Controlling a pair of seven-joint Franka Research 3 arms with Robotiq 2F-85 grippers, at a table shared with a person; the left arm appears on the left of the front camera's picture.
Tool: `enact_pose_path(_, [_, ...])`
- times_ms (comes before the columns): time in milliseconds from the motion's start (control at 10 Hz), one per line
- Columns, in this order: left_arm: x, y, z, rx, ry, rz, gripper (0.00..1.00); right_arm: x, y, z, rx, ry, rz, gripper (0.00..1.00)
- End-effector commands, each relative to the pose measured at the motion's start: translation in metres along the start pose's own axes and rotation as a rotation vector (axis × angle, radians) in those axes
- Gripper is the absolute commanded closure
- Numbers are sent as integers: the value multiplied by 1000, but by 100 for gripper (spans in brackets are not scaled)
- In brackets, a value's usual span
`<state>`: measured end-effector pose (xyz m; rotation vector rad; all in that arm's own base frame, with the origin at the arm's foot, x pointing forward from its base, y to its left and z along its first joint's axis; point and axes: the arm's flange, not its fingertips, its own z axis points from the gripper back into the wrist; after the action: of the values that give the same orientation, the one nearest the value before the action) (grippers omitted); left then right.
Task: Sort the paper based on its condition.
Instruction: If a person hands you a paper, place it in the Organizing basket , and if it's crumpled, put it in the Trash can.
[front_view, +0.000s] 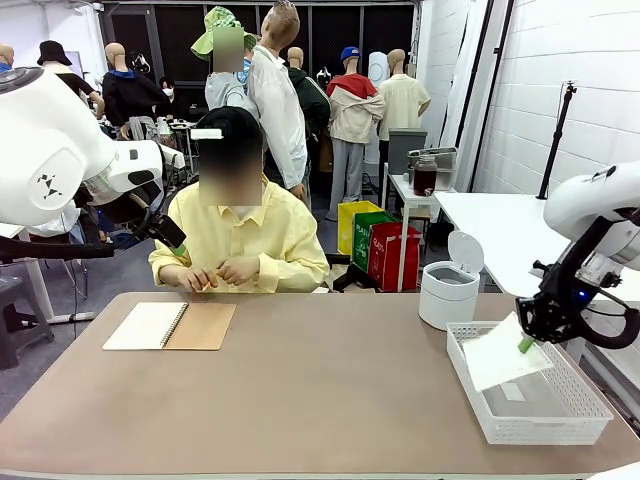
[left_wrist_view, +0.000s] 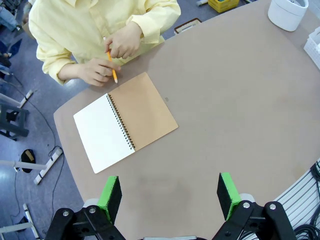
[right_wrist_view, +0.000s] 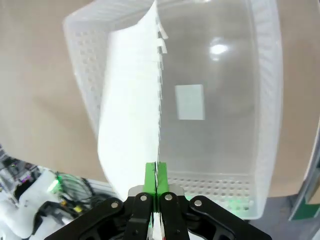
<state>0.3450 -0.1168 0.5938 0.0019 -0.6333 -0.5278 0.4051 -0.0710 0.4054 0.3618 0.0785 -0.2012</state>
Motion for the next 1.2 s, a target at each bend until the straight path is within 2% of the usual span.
enact_pose_path(0, [0, 0, 1, -4, 6, 1, 0, 11, -7, -9, -64, -23, 24, 100])
enact_pose_path(200, [0, 0, 1, -4, 6, 1, 0, 21, -2, -17, -111, -60, 32, 100])
enact_pose_path(500, [0, 0, 1, -4, 6, 1, 0, 36, 0, -28, -153, -115, 125, 100])
enact_pose_path(1100, [0, 0, 1, -4, 6, 1, 0, 38, 23, -51, -202, -51, 95, 100])
